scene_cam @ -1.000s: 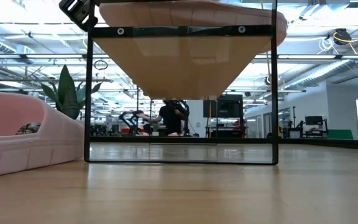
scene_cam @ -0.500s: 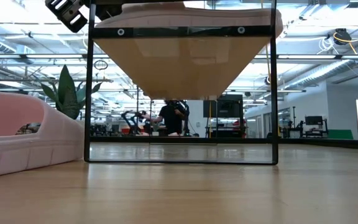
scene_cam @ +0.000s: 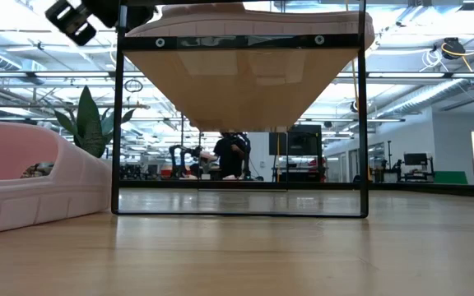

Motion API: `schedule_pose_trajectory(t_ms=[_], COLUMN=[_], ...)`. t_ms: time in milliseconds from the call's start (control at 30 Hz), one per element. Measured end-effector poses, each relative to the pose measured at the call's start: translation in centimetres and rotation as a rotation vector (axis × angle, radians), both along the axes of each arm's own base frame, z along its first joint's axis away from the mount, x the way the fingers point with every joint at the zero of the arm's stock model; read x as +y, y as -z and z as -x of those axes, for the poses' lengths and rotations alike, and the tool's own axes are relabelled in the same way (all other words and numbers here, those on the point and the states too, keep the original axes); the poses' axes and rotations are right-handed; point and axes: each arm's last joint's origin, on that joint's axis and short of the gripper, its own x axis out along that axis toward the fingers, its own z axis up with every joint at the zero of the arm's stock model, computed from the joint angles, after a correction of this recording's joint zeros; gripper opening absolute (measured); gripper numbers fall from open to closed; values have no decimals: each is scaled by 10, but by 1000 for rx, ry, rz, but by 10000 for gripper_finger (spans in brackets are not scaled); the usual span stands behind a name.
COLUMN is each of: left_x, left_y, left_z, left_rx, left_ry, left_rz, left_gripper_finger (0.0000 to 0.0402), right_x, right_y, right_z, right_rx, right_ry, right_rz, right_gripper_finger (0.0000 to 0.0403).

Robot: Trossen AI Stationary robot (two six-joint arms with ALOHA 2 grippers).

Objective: Pick and place slides into the shelf
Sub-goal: Put the white slides on the shelf

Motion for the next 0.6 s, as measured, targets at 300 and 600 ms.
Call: schedule_pose_trajectory(t_ms=[300, 600], left_x=[20, 38], left_y=[14, 20], left_z=[-7, -11], left_rx=[60, 64], left_ry=[39, 67], left_rz=[-75, -92], left_gripper_finger=[108, 108], right_x=[0, 0], right_y=[0, 0], right_z=[0, 0], right_rx=[-2, -2], right_ry=[0, 0], right_rz=[-1, -1], right_gripper_finger=[109, 109])
